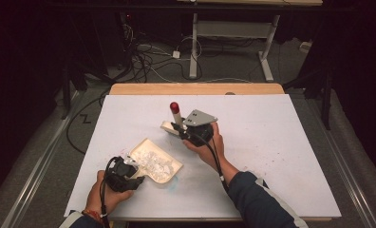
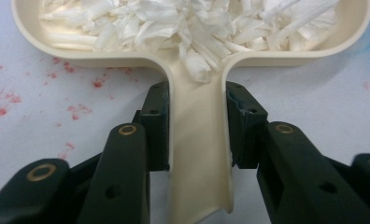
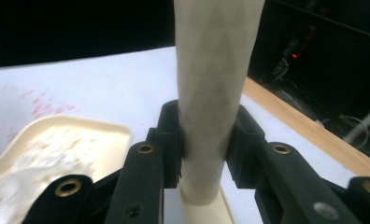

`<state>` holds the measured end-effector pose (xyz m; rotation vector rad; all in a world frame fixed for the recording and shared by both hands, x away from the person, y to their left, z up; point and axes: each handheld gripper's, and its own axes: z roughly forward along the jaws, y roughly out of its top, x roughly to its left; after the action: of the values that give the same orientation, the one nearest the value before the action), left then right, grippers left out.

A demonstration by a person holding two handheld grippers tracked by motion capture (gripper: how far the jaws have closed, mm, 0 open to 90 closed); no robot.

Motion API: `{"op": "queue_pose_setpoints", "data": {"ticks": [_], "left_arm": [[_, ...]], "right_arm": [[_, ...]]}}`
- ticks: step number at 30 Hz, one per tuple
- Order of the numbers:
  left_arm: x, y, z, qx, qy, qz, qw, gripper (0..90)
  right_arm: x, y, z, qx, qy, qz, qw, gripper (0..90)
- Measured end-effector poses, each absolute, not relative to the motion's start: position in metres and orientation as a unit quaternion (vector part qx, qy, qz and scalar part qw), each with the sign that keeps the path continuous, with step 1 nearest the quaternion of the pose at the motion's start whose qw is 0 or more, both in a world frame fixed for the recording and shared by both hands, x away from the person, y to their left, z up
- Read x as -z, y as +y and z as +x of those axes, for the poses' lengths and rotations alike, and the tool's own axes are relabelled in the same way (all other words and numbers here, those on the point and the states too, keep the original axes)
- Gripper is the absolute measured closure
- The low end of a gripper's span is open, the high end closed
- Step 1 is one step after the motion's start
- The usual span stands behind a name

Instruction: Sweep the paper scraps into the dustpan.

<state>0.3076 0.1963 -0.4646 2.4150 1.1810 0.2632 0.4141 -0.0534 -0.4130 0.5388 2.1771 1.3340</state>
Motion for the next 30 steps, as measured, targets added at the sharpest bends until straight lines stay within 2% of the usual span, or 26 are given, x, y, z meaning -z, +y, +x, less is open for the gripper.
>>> {"op": "queue_pose_setpoints", "data": {"ticks": [6,14,30], "left_arm": [[0.465,0.195,0.308,-0.095,0.428,0.872,0.218,63.3],[0.464,0.193,0.309,-0.098,0.428,0.872,0.216,63.2],[0.465,0.189,0.312,-0.103,0.434,0.868,0.218,63.2]], "right_arm": [[0.415,-0.039,0.390,-0.498,0.822,0.160,0.226,70.7],[0.402,-0.049,0.363,-0.522,0.823,0.149,0.169,71.0],[0.374,-0.097,0.354,-0.534,0.799,0.176,0.213,70.9]]}}
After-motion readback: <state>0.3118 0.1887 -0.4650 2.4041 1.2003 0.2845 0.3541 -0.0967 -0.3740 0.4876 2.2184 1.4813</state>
